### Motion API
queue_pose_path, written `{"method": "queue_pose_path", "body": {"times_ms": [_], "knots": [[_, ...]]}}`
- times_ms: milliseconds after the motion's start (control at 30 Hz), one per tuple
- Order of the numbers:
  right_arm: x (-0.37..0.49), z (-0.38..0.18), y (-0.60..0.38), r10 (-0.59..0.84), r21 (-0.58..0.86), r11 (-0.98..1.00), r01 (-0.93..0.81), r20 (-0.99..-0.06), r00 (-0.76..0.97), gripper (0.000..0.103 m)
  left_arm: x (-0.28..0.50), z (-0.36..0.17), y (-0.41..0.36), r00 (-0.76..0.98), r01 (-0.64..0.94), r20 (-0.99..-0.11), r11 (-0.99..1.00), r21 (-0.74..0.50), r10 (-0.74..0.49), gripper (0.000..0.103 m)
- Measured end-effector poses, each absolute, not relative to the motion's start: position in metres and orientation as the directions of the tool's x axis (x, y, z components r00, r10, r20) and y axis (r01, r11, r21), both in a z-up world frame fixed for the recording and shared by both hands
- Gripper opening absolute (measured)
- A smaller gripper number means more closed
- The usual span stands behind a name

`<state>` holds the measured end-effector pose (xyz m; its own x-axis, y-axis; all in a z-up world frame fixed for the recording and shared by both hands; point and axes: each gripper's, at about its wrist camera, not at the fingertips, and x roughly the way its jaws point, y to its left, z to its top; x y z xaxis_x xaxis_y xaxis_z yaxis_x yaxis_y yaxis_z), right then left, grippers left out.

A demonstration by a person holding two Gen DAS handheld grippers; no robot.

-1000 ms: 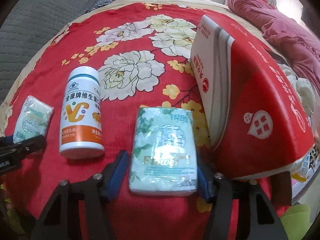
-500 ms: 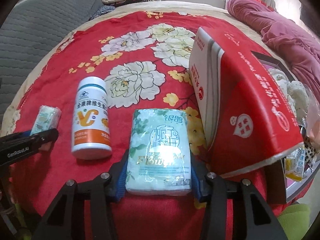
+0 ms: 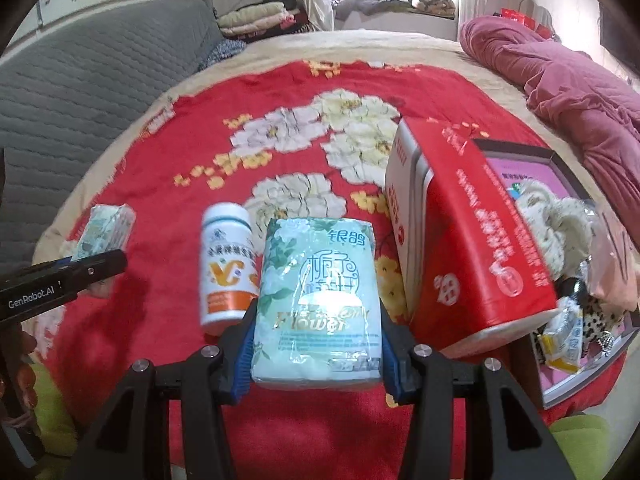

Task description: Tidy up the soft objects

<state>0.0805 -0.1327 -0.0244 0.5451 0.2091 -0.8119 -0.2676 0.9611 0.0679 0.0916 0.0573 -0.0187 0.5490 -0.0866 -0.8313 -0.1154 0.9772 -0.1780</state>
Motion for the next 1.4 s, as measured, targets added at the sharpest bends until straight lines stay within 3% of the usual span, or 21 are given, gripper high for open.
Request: {"method": "queue_pose_path", "body": {"times_ms": [167,333,533,967,1400], "knots": [[0.074,0.020,-0.160,0.207,0.071,0.970,-0.233,-0.746,0.633,0.051,0.097,0.022,0.024,0.598,-0.040,-0.791,0.981,-0.190,-0.129,0.049],[0.072,0.068,-0.214,0.119,0.034,0.991,-0.130,-0.673,0.730,0.051,0.108,0.052,-0.022,0.626,0.044,-0.758,0.979,-0.200,-0.183,0.049],[0.081,0.092,-0.288,0.036,0.039,0.999,-0.013,-0.661,0.749,0.051,0.125,0.071,-0.096,0.619,0.167,-0.743,0.967,-0.192,-0.255,0.049],[0.118,0.068,-0.393,-0.012,0.050,0.997,0.067,-0.713,0.701,0.051,0.170,0.042,-0.249,0.502,0.379,-0.802,0.916,-0.134,-0.325,0.049],[0.162,0.018,-0.403,0.047,0.054,0.999,-0.006,-0.796,0.604,0.051,0.202,-0.014,-0.291,0.411,0.406,-0.866,0.908,-0.107,-0.286,0.049]]}}
